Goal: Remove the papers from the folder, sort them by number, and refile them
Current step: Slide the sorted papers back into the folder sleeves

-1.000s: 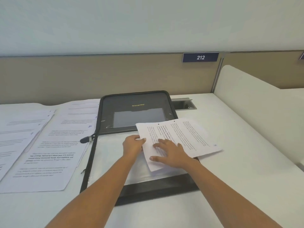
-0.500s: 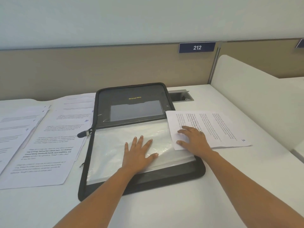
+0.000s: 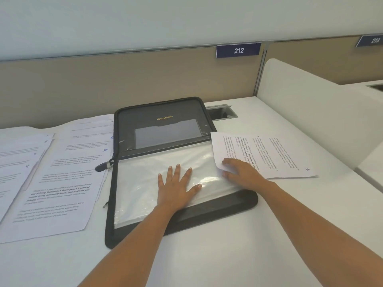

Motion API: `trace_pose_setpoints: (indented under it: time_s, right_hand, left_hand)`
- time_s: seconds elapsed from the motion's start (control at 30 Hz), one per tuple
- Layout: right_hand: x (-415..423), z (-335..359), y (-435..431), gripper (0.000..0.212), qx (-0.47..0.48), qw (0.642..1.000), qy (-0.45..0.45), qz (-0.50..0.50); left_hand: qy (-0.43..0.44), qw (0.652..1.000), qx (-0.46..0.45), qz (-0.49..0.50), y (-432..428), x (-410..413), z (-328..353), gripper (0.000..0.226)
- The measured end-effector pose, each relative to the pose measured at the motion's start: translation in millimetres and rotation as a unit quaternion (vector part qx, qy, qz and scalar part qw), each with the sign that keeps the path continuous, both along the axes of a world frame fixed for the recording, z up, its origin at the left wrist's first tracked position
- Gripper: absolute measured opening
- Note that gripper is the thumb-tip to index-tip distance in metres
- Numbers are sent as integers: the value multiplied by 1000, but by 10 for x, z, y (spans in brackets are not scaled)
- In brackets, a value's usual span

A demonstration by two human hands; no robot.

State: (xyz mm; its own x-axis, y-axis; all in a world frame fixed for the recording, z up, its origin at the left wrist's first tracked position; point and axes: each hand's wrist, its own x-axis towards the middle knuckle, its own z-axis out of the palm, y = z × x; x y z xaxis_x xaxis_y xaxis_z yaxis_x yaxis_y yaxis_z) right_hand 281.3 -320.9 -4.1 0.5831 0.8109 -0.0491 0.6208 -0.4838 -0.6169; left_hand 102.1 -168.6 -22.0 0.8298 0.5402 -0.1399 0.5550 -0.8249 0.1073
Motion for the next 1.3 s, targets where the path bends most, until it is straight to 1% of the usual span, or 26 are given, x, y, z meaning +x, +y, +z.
trace_pose_setpoints:
  time_s: [0.2, 0.27, 0.37, 0.43, 0.53, 0.6, 0.73, 0.87, 0.97, 1.2, 1.3]
  right_hand:
    - [73, 4, -72, 40, 14, 999, -19, -32]
    - [130, -3, -93, 38, 26, 999, -27, -30]
    - [209, -9, -108, 36, 60, 998, -27, -19]
    - [258, -13, -115, 36, 80, 996, -31, -11]
    - [315, -48, -160, 35, 82, 996, -26, -6]
    - [354, -84, -180, 34, 73, 997, -26, 4]
    - [409, -136, -188, 37, 69, 997, -30, 8]
    - [432, -175, -199, 40, 69, 997, -28, -22]
    - [451, -189, -205, 43, 52, 998, -30, -24]
    - [486, -189, -184, 43, 58, 998, -21, -26]
    - [488, -192, -203, 43, 76, 997, -15, -25]
  left_hand:
    - [-2, 1000, -5, 3, -20, -22, 15, 67]
    - [-9, 999, -23, 20, -27, -5, 37, 67]
    - [-48, 993, -74, 76, -92, 76, 103, 62]
    - [-79, 989, -70, 105, -153, 157, 141, 56]
    - [-117, 986, -54, 110, -255, 309, 164, 46]
    - [-148, 982, -66, 99, -333, 431, 184, 42]
    - [-199, 968, -120, 98, -494, 661, 230, 49]
    - [-197, 964, -141, 107, -573, 814, 229, 54]
    - [-203, 960, -148, 121, -581, 858, 191, 47]
    - [-259, 938, -159, 169, -586, 872, 167, 19]
    - [-282, 925, -177, 183, -588, 870, 154, 18]
